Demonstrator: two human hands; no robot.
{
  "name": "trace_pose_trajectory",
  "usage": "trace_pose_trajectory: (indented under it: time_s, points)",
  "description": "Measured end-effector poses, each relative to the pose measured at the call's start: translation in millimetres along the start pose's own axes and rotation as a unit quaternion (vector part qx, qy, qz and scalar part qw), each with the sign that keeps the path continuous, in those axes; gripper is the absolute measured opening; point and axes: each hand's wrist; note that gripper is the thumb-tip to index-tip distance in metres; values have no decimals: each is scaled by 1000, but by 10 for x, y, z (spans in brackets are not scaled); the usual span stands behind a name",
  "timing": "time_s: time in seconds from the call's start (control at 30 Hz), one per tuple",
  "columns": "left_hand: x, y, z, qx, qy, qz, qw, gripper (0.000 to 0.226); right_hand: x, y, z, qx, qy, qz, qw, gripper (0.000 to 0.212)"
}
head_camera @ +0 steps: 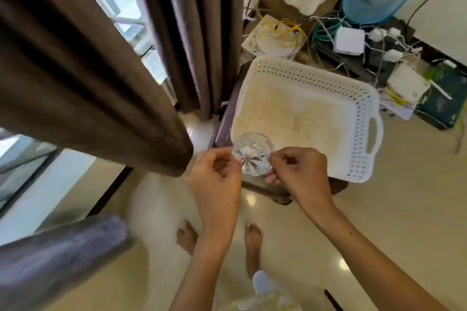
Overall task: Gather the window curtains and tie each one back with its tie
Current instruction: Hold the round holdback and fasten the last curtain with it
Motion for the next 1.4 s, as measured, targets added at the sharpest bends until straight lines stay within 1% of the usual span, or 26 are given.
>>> trace_pose_trajectory:
  time_s: [0.13,0.2,0.27,0.43,0.57,0.77,0.8,0.83,0.9,0.97,1.03,1.07,1.13,1.2,1.27,1.33,1.4]
  points:
    - [435,513,-355,28,60,32,997,16,371,-447,-27,27,-14,-69,997,20]
    - [663,761,-414,47,69,43,996,16,607,-563,-81,22,-23,-89,996,20]
    - [880,962,-406,59,61,50,995,16,856,-605,-160,12,-16,-100,995,23]
    - [1237,1259,-305,90,38,61,993,18,1296,-558,-363,18,43,-83,995,26]
    - [1322,1365,-176,117,21,78,990,17,1450,-538,-488,6,80,-62,995,22]
    - [1271,1378,-4,102,-6,93,990,18,1398,-492,-574,-27,86,-37,995,22]
    - [1256,1363,-5,101,-5,97,990,19,1381,-508,-559,-53,91,-31,994,24]
    - [1228,1335,-11,102,-3,98,990,20,1356,-531,-536,-103,96,-27,990,27]
    - [1134,1240,-40,98,8,94,991,22,1270,-580,-453,-231,93,-54,967,33]
    - [986,1097,-88,80,33,87,992,18,1108,-582,-306,-306,49,-102,945,27]
    - [797,870,-123,54,56,76,994,13,914,-466,-96,-319,-24,-111,941,19]
    - [693,726,-125,42,60,68,995,11,814,-360,28,-316,-57,-94,942,19]
    - [490,444,-97,12,58,48,997,10,622,-114,236,-304,-98,-35,947,20]
    - [302,121,21,-12,33,17,999,11,447,210,404,-293,-129,37,947,22]
    - [159,-214,208,-3,-24,-36,999,11,292,584,527,-277,-168,95,941,24]
    - [76,-529,398,-15,-92,-106,990,13,170,965,586,-277,-200,138,930,23]
    - [53,-868,577,-35,-98,-178,979,19,79,1391,623,-295,-232,175,910,23]
Point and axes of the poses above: each hand's wrist, its own x-axis towards the middle knuckle, its own y-axis out of the palm, z = x × y, and after that the axes turned 8 degrees about z, right-handed
